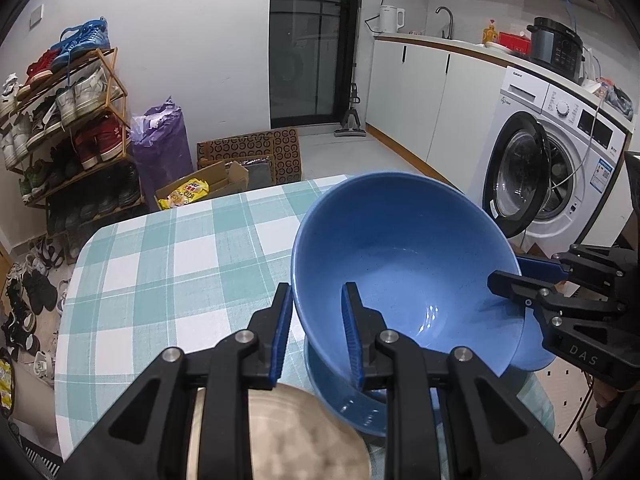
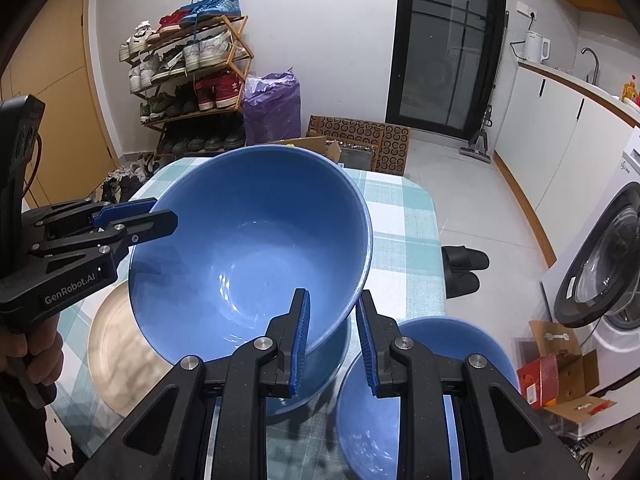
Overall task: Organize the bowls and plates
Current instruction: 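Lift the large blue bowl with both grippers and carry it toward the other bowls, then lower the held blue bowl onto the cloth beside the smaller blue bowl, then open both grippers to release the blue bowl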
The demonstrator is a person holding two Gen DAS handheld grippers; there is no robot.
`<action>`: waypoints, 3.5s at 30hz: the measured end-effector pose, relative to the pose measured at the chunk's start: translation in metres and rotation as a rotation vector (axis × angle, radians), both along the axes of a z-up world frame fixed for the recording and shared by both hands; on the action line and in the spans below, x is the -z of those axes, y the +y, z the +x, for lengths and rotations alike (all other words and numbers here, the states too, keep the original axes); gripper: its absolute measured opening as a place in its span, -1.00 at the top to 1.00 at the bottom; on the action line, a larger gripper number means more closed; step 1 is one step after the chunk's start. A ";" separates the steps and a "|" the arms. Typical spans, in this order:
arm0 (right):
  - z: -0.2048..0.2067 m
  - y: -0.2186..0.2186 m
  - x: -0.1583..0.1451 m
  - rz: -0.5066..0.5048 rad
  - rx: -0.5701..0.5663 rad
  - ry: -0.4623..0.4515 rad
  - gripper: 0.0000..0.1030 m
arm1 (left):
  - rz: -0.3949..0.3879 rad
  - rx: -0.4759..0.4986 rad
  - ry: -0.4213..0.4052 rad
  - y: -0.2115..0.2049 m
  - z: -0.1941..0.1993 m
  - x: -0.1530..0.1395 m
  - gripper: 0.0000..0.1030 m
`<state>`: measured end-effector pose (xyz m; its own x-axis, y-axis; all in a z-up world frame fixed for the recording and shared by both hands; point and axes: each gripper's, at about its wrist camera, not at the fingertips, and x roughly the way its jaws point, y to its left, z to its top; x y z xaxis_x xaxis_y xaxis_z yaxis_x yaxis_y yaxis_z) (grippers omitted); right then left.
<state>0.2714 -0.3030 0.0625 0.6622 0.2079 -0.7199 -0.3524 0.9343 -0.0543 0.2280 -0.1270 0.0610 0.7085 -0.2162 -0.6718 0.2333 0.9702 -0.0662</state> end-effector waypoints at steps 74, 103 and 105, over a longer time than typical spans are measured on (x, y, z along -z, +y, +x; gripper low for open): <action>0.000 0.034 0.073 -0.194 0.033 0.105 0.53 | 0.109 0.041 0.117 -0.008 -0.008 0.066 0.55; -0.007 0.025 0.065 -0.094 -0.009 0.074 -0.41 | 0.061 0.062 0.150 -0.006 -0.015 0.063 -0.06; -0.008 0.025 0.063 -0.080 -0.012 0.072 -0.56 | 0.047 0.059 0.160 -0.005 -0.015 0.062 -0.09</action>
